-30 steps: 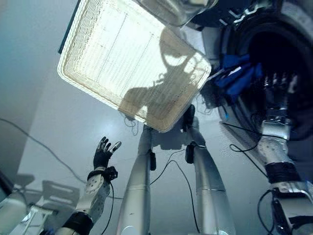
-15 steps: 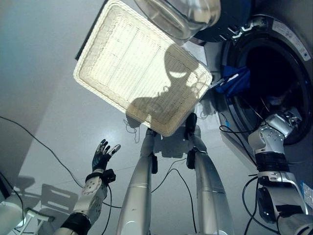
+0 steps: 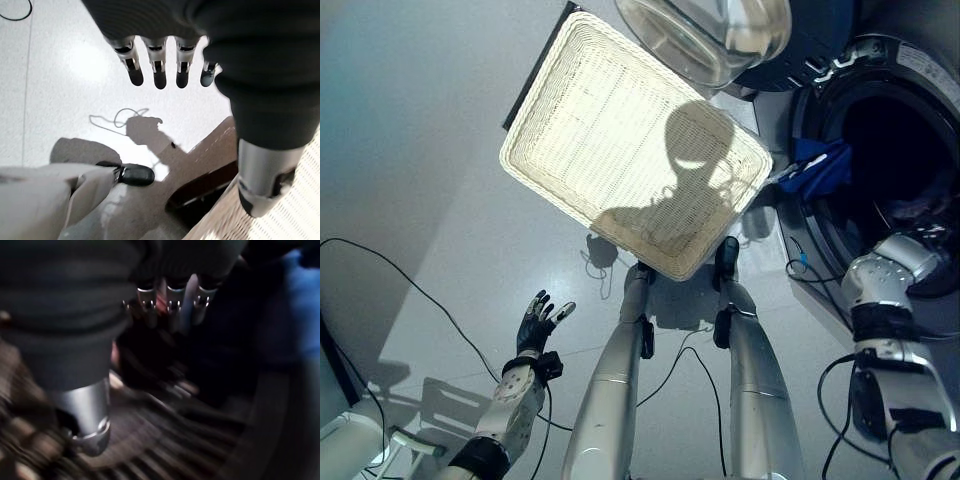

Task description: Put the clothes into the washing machine.

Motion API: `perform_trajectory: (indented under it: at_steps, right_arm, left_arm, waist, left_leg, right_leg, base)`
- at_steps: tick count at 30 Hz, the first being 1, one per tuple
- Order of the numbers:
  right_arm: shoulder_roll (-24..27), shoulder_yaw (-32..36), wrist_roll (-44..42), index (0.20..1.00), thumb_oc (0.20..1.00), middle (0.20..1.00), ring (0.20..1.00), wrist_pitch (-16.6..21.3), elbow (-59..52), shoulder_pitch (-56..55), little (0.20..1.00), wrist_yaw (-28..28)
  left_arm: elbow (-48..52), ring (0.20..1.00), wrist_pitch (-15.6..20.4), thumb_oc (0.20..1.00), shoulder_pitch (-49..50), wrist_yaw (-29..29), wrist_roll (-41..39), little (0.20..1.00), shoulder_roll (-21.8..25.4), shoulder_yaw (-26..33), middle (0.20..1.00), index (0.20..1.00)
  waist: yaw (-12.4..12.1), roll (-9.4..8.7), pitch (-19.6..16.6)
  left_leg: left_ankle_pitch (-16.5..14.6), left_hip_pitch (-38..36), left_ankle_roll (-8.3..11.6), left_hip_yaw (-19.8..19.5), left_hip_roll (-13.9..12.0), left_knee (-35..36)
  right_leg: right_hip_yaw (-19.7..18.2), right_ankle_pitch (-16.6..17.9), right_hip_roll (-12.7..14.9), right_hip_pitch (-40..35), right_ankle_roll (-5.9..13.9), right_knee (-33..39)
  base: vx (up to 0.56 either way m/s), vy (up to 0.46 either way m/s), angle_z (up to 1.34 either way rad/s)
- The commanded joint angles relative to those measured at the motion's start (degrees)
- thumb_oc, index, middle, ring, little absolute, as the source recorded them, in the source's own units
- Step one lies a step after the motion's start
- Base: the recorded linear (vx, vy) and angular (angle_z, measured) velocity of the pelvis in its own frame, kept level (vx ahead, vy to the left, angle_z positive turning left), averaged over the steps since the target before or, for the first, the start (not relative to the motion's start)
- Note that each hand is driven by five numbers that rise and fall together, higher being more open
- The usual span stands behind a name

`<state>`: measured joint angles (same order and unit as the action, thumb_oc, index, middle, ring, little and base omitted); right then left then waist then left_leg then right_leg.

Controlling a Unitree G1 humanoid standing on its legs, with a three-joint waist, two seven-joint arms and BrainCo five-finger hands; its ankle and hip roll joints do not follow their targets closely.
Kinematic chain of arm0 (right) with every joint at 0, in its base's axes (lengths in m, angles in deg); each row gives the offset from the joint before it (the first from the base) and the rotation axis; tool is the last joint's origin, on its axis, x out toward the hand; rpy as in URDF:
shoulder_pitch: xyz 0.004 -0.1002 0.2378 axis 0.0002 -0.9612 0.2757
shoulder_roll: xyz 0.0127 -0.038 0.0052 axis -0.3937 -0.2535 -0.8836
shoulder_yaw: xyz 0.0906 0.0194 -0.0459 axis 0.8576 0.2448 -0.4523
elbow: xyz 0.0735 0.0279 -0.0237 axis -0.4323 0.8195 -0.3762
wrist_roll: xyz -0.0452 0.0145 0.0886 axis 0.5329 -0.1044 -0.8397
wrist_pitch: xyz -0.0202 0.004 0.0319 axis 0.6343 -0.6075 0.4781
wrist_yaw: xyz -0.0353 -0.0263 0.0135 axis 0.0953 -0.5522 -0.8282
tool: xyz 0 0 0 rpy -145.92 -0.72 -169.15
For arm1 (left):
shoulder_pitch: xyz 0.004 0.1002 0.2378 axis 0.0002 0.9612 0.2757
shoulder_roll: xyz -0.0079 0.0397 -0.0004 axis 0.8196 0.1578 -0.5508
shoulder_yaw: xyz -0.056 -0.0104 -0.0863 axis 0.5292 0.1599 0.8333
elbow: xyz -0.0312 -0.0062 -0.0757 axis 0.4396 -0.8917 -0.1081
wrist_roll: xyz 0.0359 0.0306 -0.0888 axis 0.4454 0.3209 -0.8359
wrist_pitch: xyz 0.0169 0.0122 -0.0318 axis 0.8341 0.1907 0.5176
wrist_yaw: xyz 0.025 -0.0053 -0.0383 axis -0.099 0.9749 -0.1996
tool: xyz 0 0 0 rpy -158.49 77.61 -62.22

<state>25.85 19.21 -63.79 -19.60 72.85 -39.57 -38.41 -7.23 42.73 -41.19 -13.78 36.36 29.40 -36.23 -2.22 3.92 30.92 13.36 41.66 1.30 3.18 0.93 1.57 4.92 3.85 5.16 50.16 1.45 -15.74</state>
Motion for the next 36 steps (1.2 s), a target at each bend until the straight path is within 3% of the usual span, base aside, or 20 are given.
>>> perform_trajectory:
  at_steps: [1,6,8,13,19,24,26,36]
  right_arm:
    - [4.2,-3.3,12.1,1.0,1.0,1.0,1.0,-7.5,-2.4,-7.5,1.0,12.6]
    - [1.6,-8.3,13.7,1.0,1.0,1.0,1.0,-7.3,-0.4,-14.6,1.0,18.1]
    - [0.3,-9.9,14.8,1.0,1.0,1.0,1.0,-6.1,1.3,-15.8,1.0,17.0]
    - [-2.8,-10.6,11.8,1.0,1.0,1.0,1.0,-7.2,11.2,-13.3,1.0,15.0]
    - [-4.0,-8.9,10.4,1.0,1.0,1.0,1.0,-14.9,21.4,-7.0,1.0,14.6]
    - [-3.0,-6.6,2.8,1.0,1.0,1.0,1.0,-24.8,30.9,-0.7,1.0,18.3]
    - [-2.7,-5.9,0.5,1.0,1.0,1.0,1.0,-26.5,34.0,1.9,1.0,17.8]
    - [-0.2,-1.7,-7.4,1.0,1.0,1.0,1.0,-25.4,42.0,11.4,1.0,13.0]
  left_arm:
    - [-1.4,1.0,0.8,1.0,2.8,0.3,4.5,1.0,-1.5,2.4,1.0,1.0]
    - [-3.0,1.0,2.2,1.0,3.9,-0.7,5.2,1.0,-1.7,3.4,1.0,1.0]
    - [-3.5,1.0,2.6,1.0,3.6,-0.6,5.3,1.0,-2.3,3.0,1.0,1.0]
    - [-6.8,1.0,3.6,1.0,1.0,-0.8,4.8,1.0,-4.1,1.3,1.0,1.0]
    - [-9.0,1.0,2.7,1.0,-2.4,-0.1,4.5,1.0,-4.8,-0.7,1.0,1.0]
    - [-11.0,1.0,1.8,1.0,-5.2,0.5,4.9,1.0,-5.2,-1.9,1.0,1.0]
    - [-11.6,1.0,1.8,1.0,-6.0,0.9,4.9,1.0,-6.0,-2.4,1.0,1.0]
    - [-10.7,1.0,1.8,1.0,-8.1,2.7,3.0,1.0,-7.4,-5.8,1.0,1.0]
  waist:
    - [2.4,1.89,-1.1]
    - [3.1,0.33,-1.1]
    - [3.3,0.18,-1.1]
    - [2.8,0.87,-1.1]
    - [1.7,2.11,-1.1]
    - [0.2,3.35,-1.1]
    - [-0.4,4.08,-1.1]
    - [-1.9,6.97,-1.1]
  left_leg:
    - [-1.9,0.8,1.42,0.7,1.2,-1.8]
    - [-1.7,1.5,1.61,1.0,0.8,-1.7]
    - [-1.6,1.8,1.66,1.2,0.7,-1.5]
    - [-1.4,2.1,1.58,1.2,0.9,-0.8]
    - [-1.3,2.9,1.75,0.7,1.3,-1.0]
    - [-1.2,4.2,1.66,0.0,1.8,-1.4]
    - [-1.0,5.0,1.74,-0.1,1.9,-1.8]
    - [-0.4,10.4,1.74,-1.7,1.9,-2.6]
  right_leg:
    - [3.4,5.7,-2.8,-4.8,3.23,7.6]
    - [3.6,6.3,-2.9,-4.2,3.58,8.2]
    - [3.4,6.5,-3.0,-3.8,3.59,8.5]
    - [3.1,7.3,-2.7,-3.6,3.73,9.5]
    - [3.3,7.5,-1.9,-3.2,4.04,9.7]
    - [4.0,7.2,-1.3,-2.3,4.3,9.0]
    - [4.4,6.8,-1.2,-1.6,4.27,8.1]
    - [3.3,5.5,-2.1,4.5,3.77,5.4]
  base:
    - [-0.01,-0.018,-0.07]
    - [-0.01,-0.004,-0.03]
    - [-0.01,0.063,-0.05]
    - [0.01,0.059,-0.07]
    - [0.01,0.005,0.0]
    - [0.04,-0.031,0.05]
    - [0.05,-0.029,0.07]
    - [0.06,-0.028,0.08]
